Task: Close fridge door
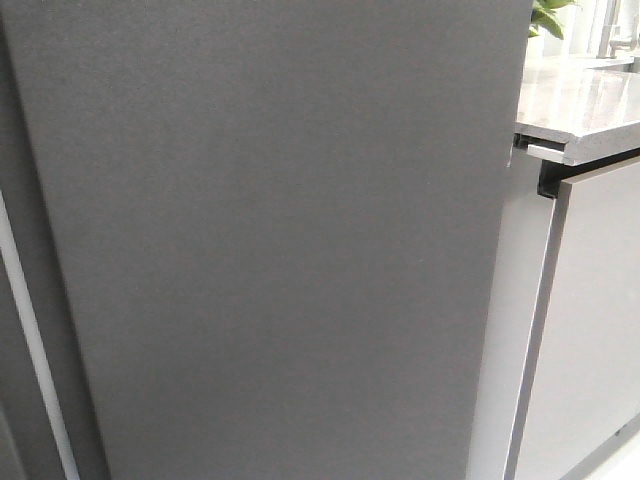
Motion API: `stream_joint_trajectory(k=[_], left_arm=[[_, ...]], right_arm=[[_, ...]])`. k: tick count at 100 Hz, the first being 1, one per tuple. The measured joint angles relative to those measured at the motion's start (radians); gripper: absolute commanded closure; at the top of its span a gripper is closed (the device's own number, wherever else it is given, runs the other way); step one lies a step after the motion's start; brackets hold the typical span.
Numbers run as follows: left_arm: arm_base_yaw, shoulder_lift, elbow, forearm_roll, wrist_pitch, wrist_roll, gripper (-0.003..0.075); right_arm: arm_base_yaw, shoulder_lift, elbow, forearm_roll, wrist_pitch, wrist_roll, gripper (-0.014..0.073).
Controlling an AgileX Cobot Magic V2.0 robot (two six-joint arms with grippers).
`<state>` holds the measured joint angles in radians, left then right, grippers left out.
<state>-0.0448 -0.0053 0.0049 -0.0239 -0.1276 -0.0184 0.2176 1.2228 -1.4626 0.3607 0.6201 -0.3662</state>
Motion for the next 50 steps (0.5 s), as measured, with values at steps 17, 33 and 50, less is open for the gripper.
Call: stream_joint_trajectory(k=[17, 33, 50], left_arm=[[0.000, 0.000, 0.000, 0.000, 0.000, 0.000, 0.0740], [0.000, 0.000, 0.000, 0.000, 0.000, 0.000, 0.0740], [0.000, 0.000, 0.000, 0.000, 0.000, 0.000, 0.0740]], right_arm=[[-0.082, -0.214, 0.169, -0.002, 0.007, 0.004, 0.0638], [-0.088, -0.411, 0.341, 0.002, 0.009, 0.043, 0.0638], [-0.088, -0.588, 0.495, 0.008, 0.009, 0.086, 0.0638]])
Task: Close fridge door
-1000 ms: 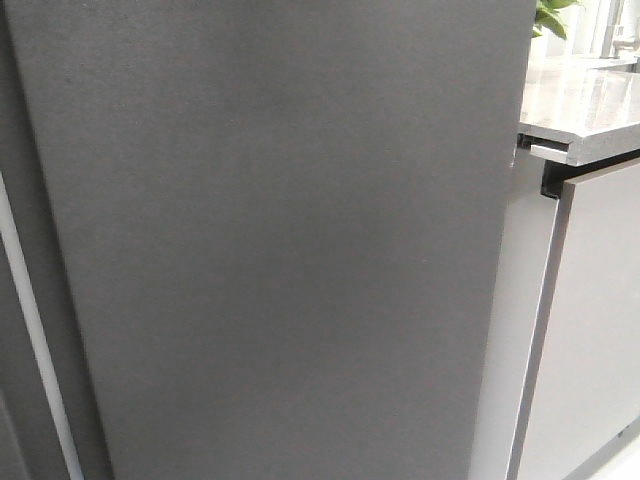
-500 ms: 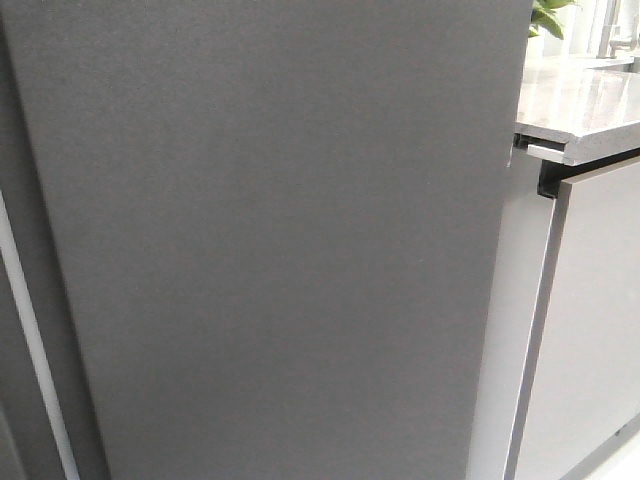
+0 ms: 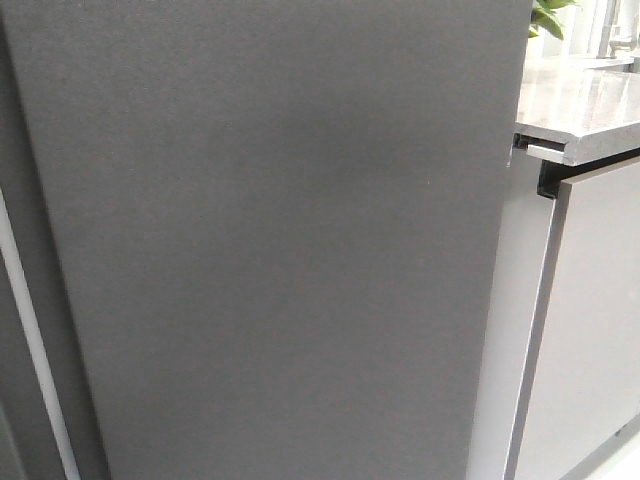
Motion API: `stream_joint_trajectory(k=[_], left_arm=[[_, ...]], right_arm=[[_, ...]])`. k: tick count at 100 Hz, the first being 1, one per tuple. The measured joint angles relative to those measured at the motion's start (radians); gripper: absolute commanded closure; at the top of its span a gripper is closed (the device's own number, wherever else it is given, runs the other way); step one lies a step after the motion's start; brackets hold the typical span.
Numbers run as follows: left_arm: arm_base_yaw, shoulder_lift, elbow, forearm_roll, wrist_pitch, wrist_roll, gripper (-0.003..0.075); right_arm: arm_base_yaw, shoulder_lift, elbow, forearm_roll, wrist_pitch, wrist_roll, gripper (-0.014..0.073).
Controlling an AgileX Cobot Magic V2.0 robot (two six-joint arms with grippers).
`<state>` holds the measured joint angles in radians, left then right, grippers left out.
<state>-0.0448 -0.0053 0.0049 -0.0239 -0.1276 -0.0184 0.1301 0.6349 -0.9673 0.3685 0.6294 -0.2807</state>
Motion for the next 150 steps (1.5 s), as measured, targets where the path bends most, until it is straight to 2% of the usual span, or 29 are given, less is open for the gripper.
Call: stream_joint_trajectory(k=[26, 88, 107, 123, 150], left_arm=[[0.000, 0.000, 0.000, 0.000, 0.000, 0.000, 0.0740], [0.000, 0.000, 0.000, 0.000, 0.000, 0.000, 0.0740], [0.000, 0.000, 0.000, 0.000, 0.000, 0.000, 0.0740], [0.000, 0.000, 0.000, 0.000, 0.000, 0.000, 0.0740], [0.000, 0.000, 0.000, 0.000, 0.000, 0.000, 0.0740]], right_arm=[[0.000, -0.127, 0.121, 0.000, 0.000, 0.007, 0.0638], [-0.001, -0.131, 0.140, 0.002, 0.007, 0.011, 0.0638], [-0.007, -0.146, 0.164, 0.002, -0.072, 0.011, 0.0638], [-0.041, -0.228, 0.278, 0.002, -0.214, 0.011, 0.0638], [-0.118, -0.426, 0.622, 0.002, -0.360, 0.011, 0.0638]])
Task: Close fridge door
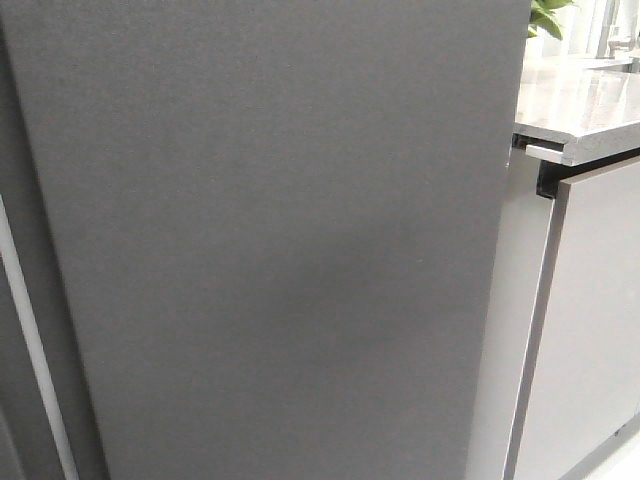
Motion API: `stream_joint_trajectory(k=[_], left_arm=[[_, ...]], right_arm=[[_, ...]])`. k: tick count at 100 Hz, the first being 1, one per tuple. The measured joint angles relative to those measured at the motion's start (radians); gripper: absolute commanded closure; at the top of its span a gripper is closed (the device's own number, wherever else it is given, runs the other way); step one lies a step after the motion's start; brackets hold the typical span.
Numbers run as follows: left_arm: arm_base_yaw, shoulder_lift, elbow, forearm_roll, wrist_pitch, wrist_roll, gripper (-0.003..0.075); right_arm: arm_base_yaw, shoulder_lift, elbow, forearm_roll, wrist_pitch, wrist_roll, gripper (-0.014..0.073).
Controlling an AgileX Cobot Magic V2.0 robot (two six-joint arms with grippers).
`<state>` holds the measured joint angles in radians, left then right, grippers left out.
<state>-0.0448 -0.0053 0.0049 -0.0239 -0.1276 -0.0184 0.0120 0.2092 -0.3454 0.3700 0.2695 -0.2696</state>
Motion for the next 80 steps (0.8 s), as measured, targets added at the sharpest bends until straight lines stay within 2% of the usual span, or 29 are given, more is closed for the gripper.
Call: stream_joint_trajectory(k=[18, 39, 51, 80], left_arm=[[0.000, 0.000, 0.000, 0.000, 0.000, 0.000, 0.0740], [0.000, 0.000, 0.000, 0.000, 0.000, 0.000, 0.0740], [0.000, 0.000, 0.000, 0.000, 0.000, 0.000, 0.0740], [0.000, 0.000, 0.000, 0.000, 0.000, 0.000, 0.0740]], right_arm=[[-0.045, -0.123, 0.193, 0.000, -0.071, 0.000, 0.0638], [-0.067, -0.202, 0.316, 0.006, -0.155, 0.000, 0.0638], [-0.067, -0.217, 0.363, 0.006, -0.186, 0.000, 0.0638], [-0.067, -0.219, 0.363, 0.006, -0.224, 0.000, 0.0638]])
